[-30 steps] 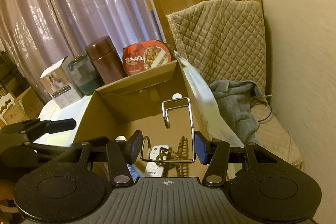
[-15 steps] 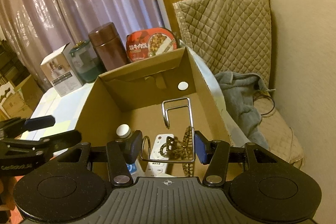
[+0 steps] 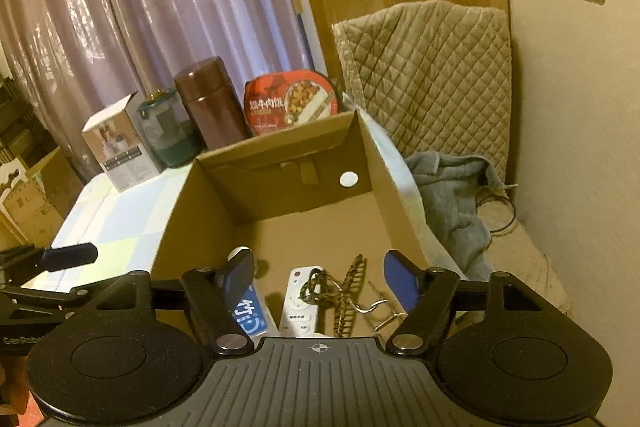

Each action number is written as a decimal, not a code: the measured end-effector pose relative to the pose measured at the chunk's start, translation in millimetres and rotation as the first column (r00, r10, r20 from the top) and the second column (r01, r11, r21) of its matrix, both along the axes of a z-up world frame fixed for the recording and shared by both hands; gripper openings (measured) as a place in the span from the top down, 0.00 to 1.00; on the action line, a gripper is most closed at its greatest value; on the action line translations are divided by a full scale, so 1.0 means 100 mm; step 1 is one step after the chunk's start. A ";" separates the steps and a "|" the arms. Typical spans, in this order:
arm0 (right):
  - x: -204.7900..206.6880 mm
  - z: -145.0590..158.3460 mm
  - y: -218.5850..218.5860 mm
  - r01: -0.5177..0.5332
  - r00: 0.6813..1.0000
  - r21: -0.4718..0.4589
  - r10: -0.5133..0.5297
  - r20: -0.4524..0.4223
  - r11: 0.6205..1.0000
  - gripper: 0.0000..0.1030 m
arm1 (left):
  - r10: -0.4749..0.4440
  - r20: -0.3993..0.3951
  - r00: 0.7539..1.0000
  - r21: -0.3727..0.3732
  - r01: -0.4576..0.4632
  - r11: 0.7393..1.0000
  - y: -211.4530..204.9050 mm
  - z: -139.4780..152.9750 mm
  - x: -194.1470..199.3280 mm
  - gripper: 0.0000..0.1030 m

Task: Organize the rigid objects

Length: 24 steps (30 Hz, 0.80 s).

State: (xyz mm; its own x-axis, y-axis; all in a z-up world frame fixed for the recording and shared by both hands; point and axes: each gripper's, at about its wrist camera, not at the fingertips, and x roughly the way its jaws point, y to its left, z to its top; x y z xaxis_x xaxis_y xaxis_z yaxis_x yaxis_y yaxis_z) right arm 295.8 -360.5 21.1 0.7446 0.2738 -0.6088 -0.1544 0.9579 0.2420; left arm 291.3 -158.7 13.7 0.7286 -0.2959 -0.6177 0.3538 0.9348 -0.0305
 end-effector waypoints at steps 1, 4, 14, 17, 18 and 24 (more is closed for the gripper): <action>-0.04 0.03 0.00 0.000 1.000 0.000 0.000 0.003 1.000 0.33 | 0.003 -0.003 1.000 -0.004 -0.003 1.000 0.02 0.02 -0.04 0.18; -0.17 0.14 0.00 0.000 1.000 0.000 0.000 0.007 1.000 0.32 | 0.016 -0.004 1.000 -0.021 -0.016 1.000 0.08 0.10 -0.18 0.14; -0.81 0.47 -0.02 0.006 1.000 -0.030 -0.006 0.017 1.000 0.32 | 0.102 0.021 0.995 -0.073 -0.100 0.992 0.36 0.42 -0.79 0.02; -1.02 0.53 -0.01 -0.003 1.000 -0.038 0.004 0.019 0.999 0.32 | 0.118 0.026 0.993 -0.084 -0.116 0.990 0.40 0.47 -1.01 0.02; -1.09 0.55 -0.01 -0.004 1.000 -0.040 0.005 0.020 0.999 0.32 | 0.124 0.025 0.992 -0.087 -0.122 0.989 0.40 0.49 -1.09 0.02; -1.55 0.67 0.05 -0.031 0.999 -0.071 0.034 0.038 0.997 0.31 | 0.163 -0.025 0.986 -0.132 -0.165 0.978 0.43 0.51 -1.55 0.02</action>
